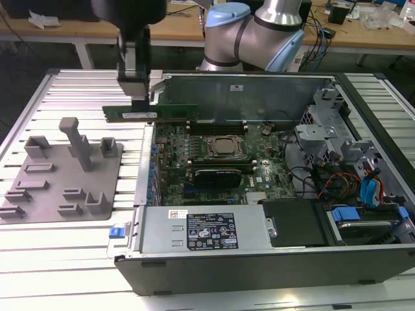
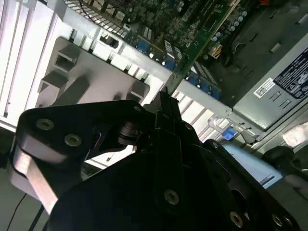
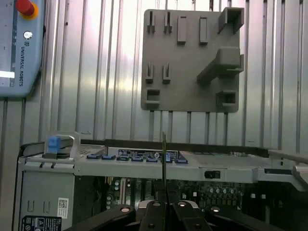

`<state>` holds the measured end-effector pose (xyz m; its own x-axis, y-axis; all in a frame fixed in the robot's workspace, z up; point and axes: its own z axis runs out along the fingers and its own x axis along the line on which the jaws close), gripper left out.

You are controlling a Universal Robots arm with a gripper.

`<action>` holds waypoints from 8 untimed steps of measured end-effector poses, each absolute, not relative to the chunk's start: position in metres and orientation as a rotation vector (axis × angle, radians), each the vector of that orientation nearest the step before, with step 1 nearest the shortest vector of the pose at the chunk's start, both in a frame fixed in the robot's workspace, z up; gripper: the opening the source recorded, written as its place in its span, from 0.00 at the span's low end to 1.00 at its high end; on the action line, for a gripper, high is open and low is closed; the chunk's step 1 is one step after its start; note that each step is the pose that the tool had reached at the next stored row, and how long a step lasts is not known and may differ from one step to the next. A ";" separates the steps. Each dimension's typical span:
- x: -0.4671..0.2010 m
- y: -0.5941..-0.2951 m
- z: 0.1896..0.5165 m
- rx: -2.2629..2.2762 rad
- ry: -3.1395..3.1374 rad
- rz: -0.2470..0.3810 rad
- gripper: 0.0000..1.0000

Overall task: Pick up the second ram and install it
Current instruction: 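Pick up the second ram and move it above second insertion slot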

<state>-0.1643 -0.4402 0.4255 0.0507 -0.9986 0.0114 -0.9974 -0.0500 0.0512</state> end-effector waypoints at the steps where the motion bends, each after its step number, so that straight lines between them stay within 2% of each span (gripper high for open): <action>1: -0.155 -0.440 0.425 2.244 -2.134 -0.042 0.09; 8: -0.108 -0.439 0.420 2.244 -2.134 -0.042 0.09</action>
